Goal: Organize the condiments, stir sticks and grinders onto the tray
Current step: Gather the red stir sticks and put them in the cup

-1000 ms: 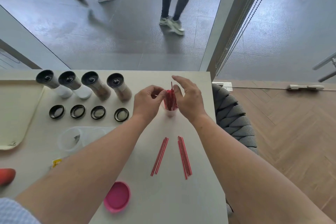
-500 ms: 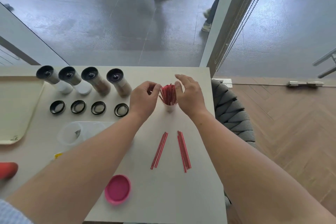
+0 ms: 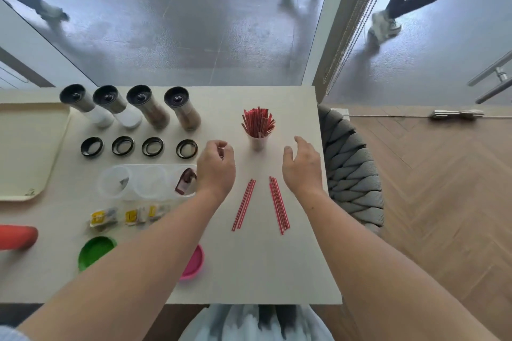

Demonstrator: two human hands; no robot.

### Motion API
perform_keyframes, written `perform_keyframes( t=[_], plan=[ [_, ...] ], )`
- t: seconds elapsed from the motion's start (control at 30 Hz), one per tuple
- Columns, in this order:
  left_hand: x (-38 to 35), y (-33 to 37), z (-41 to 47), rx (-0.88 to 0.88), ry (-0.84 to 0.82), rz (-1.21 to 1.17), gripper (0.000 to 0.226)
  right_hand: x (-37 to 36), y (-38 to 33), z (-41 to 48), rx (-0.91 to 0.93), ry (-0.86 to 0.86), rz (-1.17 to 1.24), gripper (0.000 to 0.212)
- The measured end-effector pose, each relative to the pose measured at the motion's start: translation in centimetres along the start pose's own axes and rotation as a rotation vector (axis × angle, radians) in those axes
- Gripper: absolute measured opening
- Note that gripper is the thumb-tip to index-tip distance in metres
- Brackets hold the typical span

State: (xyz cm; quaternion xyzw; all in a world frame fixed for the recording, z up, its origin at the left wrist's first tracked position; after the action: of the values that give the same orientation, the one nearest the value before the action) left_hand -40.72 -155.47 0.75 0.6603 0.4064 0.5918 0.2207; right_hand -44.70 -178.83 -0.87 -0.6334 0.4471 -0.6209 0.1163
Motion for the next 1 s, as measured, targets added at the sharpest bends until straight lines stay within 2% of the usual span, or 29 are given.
perform_keyframes(
  t=[0.2, 0.3, 0.5, 0.6, 0.77, 1.0],
  plan=[
    [-4.6, -4.0, -3.7, 0.115, -0.251, 0.312, 0.037, -4.0, 4.0, -5.0, -0.159, -0.196, -0.329, 0.071],
    [-6.1, -5.8, -4.7, 0.134, -0.325, 0.468, 0.046, -4.9, 4.5, -6.6, -0.171, -0.178, -0.39, 0.062],
    [-6.6, -6.1, -5.1, 0.067, -0.318, 0.651, 0.029, -6.0, 4.6, -7.3, -0.161, -0.186, -0.381, 0.044],
    [-6.7, -6.2, -4.9, 0.064, -0.306, 0.676, 0.021, -6.1, 4.4, -7.3, -0.156, -0.183, -0.372, 0.035],
    [-6.8, -6.3, -4.9, 0.096, -0.3, 0.642, 0.018, -6.6, 4.0, -7.2, -0.162, -0.214, -0.359, 0.037],
    [-7.3, -6.5, -4.8, 0.212, -0.39, 0.561, 0.01, -7.4, 4.5, -6.9, -0.252, -0.235, -0.277, 0.023]
  ],
)
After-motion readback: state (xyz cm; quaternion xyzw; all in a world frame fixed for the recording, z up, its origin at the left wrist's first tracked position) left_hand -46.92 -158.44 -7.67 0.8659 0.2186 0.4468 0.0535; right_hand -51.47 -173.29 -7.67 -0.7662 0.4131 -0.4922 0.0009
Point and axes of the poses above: each hand's wrist, its own z-axis towards the middle knuckle, its own x-axis out of the back of the hand, y = z × x, the point moved 8 cm from there along z, towards the middle knuckle, and after that the axes turned 1 degree about z, right-handed, at the moved point
